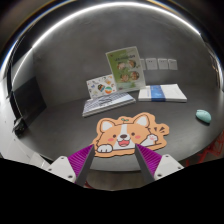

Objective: Arrange mouse

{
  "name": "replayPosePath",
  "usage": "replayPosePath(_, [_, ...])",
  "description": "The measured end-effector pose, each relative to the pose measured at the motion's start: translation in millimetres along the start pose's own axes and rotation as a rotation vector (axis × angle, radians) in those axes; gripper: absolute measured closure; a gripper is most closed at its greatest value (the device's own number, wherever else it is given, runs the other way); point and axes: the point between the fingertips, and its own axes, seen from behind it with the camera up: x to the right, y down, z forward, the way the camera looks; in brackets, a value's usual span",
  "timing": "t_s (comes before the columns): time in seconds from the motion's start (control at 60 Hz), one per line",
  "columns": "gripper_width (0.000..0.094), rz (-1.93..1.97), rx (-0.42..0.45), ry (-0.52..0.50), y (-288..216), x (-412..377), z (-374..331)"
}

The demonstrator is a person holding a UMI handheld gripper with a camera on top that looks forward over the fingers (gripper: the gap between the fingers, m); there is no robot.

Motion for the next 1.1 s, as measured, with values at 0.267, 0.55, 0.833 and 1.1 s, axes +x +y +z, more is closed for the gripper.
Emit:
replayPosePath(0.267, [0.0109,-0.032,0.018,0.182,-2.6,102.3,-22.9])
replayPosePath(0.55, [0.0113,-0.086,0.059,0.382,-13.6,301.0,-42.7])
replayPosePath(0.833, [0.0115,-0.080,0.064,0.315,-40.9,411.0,-12.7])
replayPosePath(1.1, [0.0123,-0.090,0.008,0.238,-72.2,441.9,25.0])
